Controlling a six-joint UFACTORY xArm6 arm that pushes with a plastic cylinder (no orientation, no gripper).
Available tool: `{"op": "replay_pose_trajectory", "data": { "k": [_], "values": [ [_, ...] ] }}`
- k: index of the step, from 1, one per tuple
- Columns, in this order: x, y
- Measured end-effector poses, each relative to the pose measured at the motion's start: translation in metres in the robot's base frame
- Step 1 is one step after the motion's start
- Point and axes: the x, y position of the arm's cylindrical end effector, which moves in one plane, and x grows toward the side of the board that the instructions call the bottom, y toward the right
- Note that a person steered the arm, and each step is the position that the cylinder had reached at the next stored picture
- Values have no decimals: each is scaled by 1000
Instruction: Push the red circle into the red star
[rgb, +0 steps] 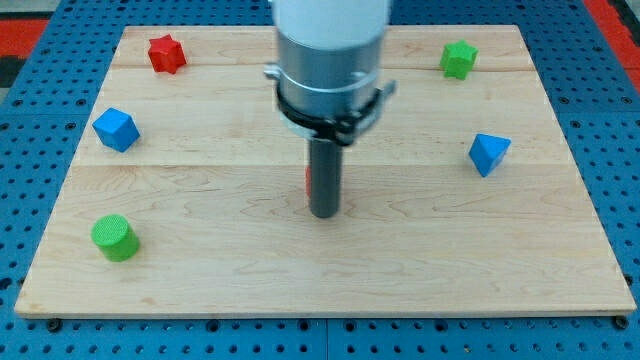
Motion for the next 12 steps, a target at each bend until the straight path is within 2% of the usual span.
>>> {"op": "replay_pose_trajectory", "data": {
  "k": [1, 3, 5, 6, 8, 9, 12],
  "values": [
    [-13, -27],
    [-6, 15],
    [-66, 67],
    [-92, 74],
    [-80, 15],
    [-78, -36],
    [-158, -190]
  ]
}}
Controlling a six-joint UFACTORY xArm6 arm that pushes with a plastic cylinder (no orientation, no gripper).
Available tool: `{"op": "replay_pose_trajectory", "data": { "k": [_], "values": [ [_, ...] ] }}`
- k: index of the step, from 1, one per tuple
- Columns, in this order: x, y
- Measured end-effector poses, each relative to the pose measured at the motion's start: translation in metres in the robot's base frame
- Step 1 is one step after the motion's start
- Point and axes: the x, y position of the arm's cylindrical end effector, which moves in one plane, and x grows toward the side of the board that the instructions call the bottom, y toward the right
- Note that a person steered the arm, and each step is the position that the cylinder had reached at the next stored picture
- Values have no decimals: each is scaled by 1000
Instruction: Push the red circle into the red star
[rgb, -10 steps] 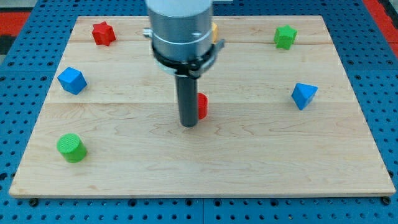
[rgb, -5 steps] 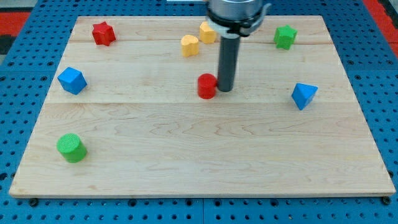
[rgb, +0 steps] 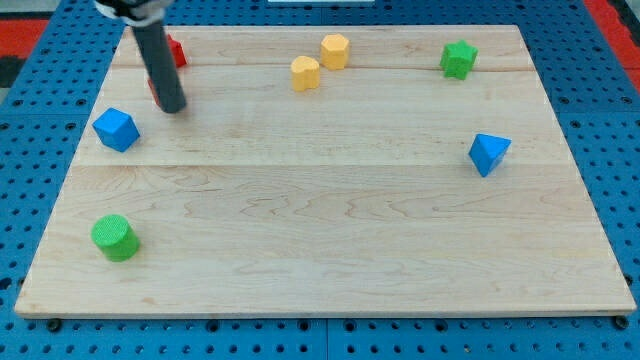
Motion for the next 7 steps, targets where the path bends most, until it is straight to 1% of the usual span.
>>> {"op": "replay_pose_trajectory", "data": {
  "k": [1, 2, 3, 5, 7],
  "values": [
    [-32, -38],
    [-13, -47],
    [-12, -69],
    [-16, -50],
    [-25, -49]
  ]
}}
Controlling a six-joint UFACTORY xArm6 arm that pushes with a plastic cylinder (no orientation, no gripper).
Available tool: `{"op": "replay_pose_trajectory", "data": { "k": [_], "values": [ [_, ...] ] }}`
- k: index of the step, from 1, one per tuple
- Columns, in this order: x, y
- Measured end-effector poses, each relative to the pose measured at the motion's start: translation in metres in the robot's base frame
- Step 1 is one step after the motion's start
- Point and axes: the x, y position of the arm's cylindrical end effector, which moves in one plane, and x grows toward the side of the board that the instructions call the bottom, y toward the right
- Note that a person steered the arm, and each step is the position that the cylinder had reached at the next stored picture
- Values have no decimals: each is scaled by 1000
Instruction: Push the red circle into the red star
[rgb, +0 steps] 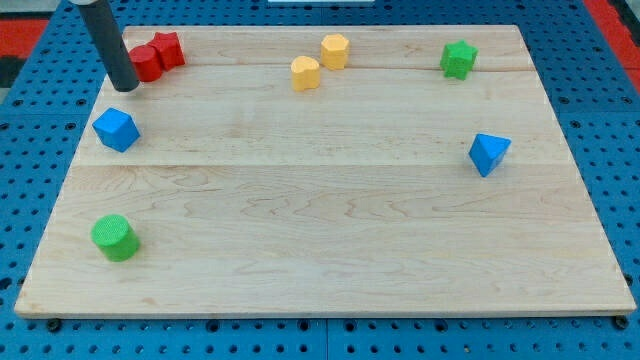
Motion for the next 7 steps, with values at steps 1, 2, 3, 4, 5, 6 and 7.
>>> {"op": "replay_pose_trajectory", "data": {
  "k": [1, 2, 3, 4, 5, 6, 7],
  "values": [
    [-1, 0],
    [-2, 0],
    [-3, 0],
    [-3, 0],
    [-8, 0],
    [-12, 0],
    [-13, 0]
  ]
}}
